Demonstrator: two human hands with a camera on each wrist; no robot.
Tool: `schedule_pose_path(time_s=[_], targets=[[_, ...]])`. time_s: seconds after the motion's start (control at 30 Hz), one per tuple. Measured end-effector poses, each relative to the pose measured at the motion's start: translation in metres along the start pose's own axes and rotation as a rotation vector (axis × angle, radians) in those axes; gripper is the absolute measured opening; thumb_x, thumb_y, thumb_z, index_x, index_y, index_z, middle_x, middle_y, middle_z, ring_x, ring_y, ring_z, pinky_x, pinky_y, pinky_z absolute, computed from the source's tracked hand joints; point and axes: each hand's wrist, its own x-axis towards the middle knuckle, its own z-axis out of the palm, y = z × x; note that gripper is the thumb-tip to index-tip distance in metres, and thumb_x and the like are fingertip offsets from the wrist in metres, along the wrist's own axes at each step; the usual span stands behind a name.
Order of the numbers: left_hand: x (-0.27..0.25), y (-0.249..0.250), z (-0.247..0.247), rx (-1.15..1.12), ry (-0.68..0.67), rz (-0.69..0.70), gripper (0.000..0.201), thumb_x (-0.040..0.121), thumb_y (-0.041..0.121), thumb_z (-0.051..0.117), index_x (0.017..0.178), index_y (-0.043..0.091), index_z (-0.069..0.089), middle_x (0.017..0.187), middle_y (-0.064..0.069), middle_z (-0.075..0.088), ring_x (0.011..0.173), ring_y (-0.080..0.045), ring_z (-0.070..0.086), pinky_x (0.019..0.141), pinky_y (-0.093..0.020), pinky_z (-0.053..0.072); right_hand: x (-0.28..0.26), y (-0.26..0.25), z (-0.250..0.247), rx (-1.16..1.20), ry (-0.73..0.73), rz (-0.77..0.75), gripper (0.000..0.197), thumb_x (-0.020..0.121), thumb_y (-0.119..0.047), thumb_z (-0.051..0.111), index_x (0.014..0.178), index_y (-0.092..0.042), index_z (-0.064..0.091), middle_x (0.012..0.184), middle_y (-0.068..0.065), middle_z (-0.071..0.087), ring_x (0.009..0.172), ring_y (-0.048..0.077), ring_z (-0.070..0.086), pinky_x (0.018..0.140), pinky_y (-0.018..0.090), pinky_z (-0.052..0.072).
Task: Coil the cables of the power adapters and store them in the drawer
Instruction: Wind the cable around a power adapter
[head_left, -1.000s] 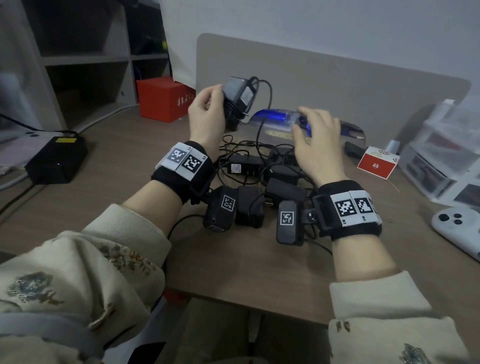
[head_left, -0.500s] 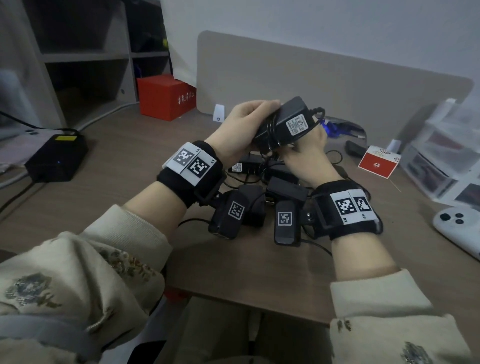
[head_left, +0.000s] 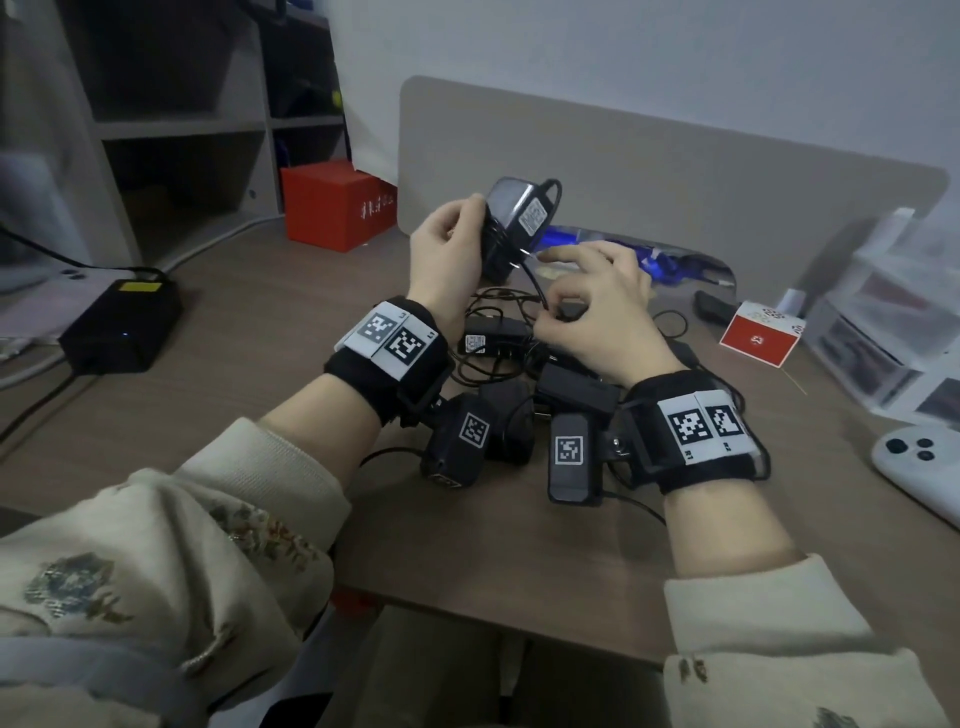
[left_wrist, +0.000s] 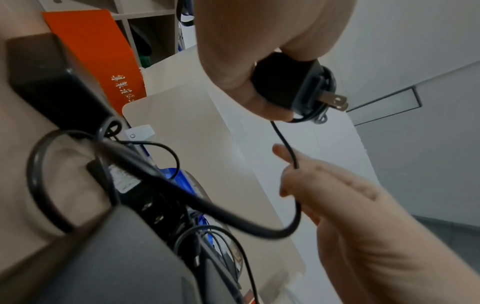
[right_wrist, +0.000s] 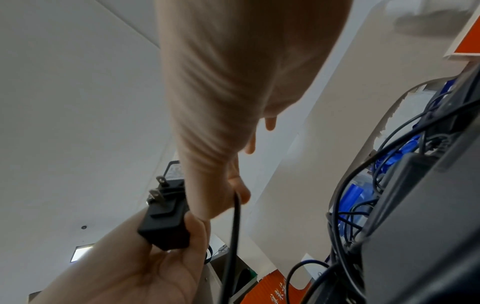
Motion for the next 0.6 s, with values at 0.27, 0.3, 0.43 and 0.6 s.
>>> schedule_pose_path(time_s=[0.27,0.3,0.43,0.6], targets=[[0.011,-0.008,-0.007,0.180,0.096,0.089,0.025,0.100,0.029,0.053,0.105,0.006,0.061,0.093,-0.008,0.064,0.073,-0.017,0.066,0.052,-0.029,0.053,-0.002,-0.009,-0.002,0.278,-0.188,0.020,0.019,0.097,-0.010,0.055,0.112,-0.015,0.066,0.102,-0.001,0.072,0.068,0.008,0.071,0.095,0.034,0.052],[0.012,-0.009,-0.007,0.218,0.085,0.116,0.023,0.100,0.029,0.053,0.098,0.008,0.063,0.086,-0.004,0.064,0.072,-0.015,0.065,0.055,-0.030,0.054,-0.003,-0.010,-0.002,0.268,-0.185,0.012,0.021,0.098,-0.008,0.053,0.114,-0.015,0.066,0.097,-0.003,0.072,0.065,0.010,0.070,0.094,0.036,0.052],[0.015,-0.010,-0.009,0.365,0.045,0.220,0.021,0.096,0.034,0.056,0.082,0.022,0.066,0.070,0.011,0.064,0.069,-0.008,0.062,0.067,-0.032,0.053,-0.001,-0.009,-0.004,0.183,-0.091,-0.041,0.021,0.097,-0.011,0.054,0.111,-0.011,0.070,0.094,0.001,0.071,0.089,0.020,0.063,0.092,0.042,0.050],[0.017,-0.015,-0.011,0.518,-0.049,0.249,0.028,0.090,0.043,0.055,0.075,0.026,0.070,0.063,0.014,0.062,0.065,-0.010,0.057,0.066,-0.031,0.048,-0.001,-0.010,-0.003,0.164,-0.042,-0.093,0.016,0.096,-0.012,0.057,0.098,-0.008,0.073,0.091,0.000,0.067,0.088,0.015,0.059,0.085,0.037,0.048]])
